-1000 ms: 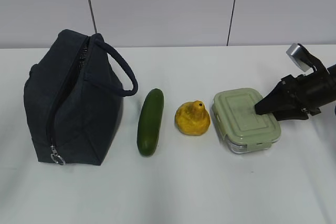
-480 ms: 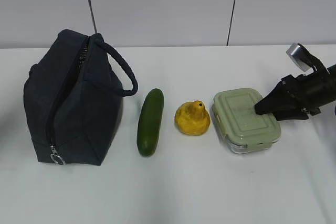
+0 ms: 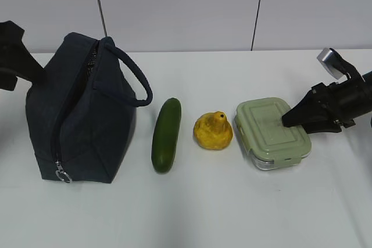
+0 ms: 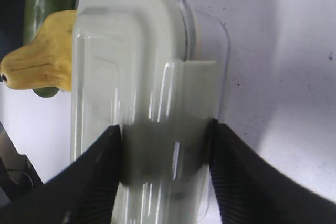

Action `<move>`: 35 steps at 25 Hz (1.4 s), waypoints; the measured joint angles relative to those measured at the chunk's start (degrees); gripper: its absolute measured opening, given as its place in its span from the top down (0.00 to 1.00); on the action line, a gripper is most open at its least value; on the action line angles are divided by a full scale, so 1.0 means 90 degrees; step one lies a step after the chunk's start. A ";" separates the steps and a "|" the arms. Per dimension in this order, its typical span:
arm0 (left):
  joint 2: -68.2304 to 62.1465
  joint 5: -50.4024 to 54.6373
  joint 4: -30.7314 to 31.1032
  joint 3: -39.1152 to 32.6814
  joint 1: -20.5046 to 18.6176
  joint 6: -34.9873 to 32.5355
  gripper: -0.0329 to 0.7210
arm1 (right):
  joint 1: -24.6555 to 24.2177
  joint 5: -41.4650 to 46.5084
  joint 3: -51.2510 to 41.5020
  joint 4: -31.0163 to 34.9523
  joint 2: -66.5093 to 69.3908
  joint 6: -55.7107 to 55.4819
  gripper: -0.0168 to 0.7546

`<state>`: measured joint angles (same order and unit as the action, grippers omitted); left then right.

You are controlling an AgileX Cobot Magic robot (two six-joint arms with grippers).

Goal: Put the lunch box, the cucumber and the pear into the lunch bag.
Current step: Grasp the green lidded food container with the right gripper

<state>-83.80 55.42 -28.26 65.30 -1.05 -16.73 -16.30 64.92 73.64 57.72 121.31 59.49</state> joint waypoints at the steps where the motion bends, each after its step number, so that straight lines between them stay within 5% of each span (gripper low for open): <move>1: -0.0121 0.0107 -0.0006 0.0077 0.0000 -0.0019 0.44 | 0.0000 0.0000 0.0000 0.0000 0.0000 0.0000 0.46; 21: -0.0675 0.0237 -0.0092 0.0145 0.0299 -0.0154 0.66 | 0.0000 0.0000 0.0000 0.0000 0.0000 0.0010 0.46; 27: -0.0687 0.0212 -0.0085 0.0145 0.0332 -0.0158 0.91 | 0.0000 0.0000 0.0000 0.0000 0.0000 0.0016 0.46; 35: -0.0606 0.0238 -0.0146 0.0390 0.0334 -0.0158 0.95 | 0.0000 0.0037 0.0000 0.0000 0.0000 0.0016 0.46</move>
<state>-89.26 57.57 -29.58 68.81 1.96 -18.16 -16.30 65.25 73.64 57.72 121.31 59.64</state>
